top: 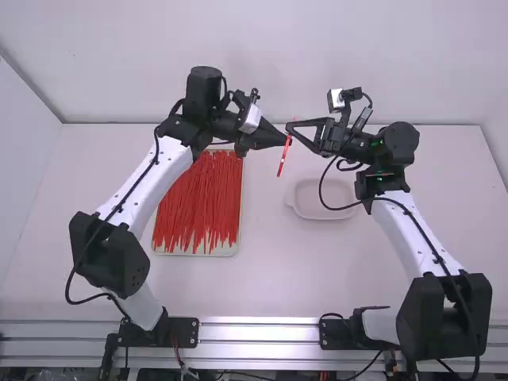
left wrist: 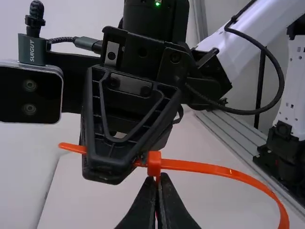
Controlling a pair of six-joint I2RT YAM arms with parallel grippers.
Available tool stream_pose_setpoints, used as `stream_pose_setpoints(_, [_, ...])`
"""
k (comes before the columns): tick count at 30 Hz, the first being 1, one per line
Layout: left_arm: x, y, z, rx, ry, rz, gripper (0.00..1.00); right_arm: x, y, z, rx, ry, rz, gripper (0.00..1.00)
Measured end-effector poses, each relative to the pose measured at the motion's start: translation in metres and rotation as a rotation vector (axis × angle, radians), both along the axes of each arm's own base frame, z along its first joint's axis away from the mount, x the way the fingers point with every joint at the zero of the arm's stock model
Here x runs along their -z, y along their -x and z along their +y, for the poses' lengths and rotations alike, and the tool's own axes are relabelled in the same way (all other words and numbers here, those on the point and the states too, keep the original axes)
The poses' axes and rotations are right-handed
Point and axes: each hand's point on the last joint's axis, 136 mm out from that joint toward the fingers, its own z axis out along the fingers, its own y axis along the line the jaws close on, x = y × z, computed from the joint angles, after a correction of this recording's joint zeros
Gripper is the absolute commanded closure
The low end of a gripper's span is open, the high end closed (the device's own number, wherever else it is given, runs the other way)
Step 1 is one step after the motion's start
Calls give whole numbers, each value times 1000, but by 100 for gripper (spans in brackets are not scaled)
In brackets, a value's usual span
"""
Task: Fasten the cable tie
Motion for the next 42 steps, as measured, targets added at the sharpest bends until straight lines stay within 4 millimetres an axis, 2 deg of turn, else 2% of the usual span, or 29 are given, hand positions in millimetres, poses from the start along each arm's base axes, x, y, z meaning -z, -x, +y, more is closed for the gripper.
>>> stream_pose_setpoints(14, [7,-4,0,-30,-23,31,98,1,1,0,-5,-3,-16,100])
stream_pose_setpoints(28, [34,2,2,-44,-56,107,98,15,1,2,-36,14,25,100])
stream_pose_setpoints(35, [68,7,3,-48,-94,211,98,11,5,2,-44,9,-6,100])
stream_pose_setpoints(36, [68,7,3,-48,-94,211,98,11,5,2,-44,9,-6,100])
stream_pose_setpoints(42, [107,16,6,-49,-134,324,98,0,11,1,-57,-8,-49,100])
